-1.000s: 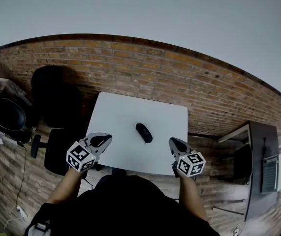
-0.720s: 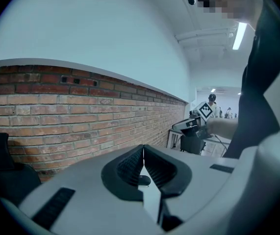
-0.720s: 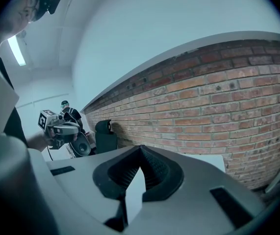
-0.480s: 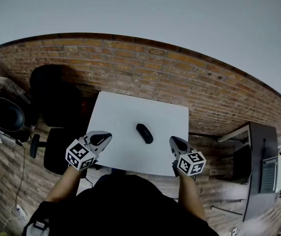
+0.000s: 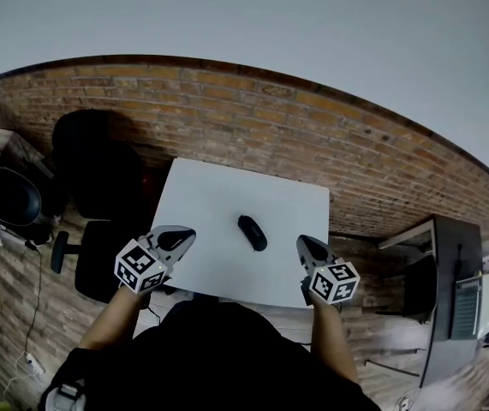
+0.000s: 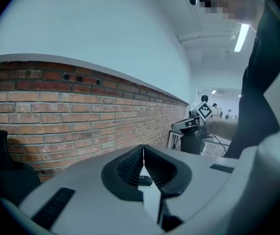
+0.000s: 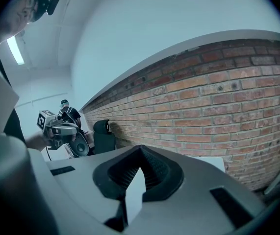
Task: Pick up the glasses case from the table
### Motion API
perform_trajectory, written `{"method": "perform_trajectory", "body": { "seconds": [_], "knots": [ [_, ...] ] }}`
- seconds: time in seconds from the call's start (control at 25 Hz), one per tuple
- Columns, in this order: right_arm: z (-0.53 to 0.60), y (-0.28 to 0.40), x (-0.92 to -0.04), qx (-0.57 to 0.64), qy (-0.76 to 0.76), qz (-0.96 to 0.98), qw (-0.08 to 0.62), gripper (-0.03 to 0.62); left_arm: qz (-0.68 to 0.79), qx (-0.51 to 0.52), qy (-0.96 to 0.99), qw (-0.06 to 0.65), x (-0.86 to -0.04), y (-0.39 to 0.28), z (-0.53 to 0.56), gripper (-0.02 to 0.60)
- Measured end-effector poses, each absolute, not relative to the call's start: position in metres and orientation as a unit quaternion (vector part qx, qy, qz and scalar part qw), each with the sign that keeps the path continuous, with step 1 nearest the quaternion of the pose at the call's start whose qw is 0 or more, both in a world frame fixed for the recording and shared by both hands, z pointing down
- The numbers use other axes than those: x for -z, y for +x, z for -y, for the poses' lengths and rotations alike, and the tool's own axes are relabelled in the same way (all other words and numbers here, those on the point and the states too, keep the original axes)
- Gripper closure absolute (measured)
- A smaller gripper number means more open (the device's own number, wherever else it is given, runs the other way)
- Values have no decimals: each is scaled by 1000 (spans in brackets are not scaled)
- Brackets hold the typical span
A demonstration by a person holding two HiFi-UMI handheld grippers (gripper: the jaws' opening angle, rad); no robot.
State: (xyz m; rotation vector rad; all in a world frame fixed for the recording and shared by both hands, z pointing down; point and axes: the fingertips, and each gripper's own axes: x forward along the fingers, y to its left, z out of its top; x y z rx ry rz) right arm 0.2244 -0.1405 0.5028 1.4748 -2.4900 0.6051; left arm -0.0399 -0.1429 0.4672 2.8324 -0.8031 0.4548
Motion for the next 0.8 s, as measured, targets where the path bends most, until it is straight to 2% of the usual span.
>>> {"method": "perform_trajectory", "body": {
  "seconds": [0.8],
  "knots": [
    [173,212,-539,-238,483,835,114,577,265,-164,946,91,-479,-43,157,571]
  ]
}}
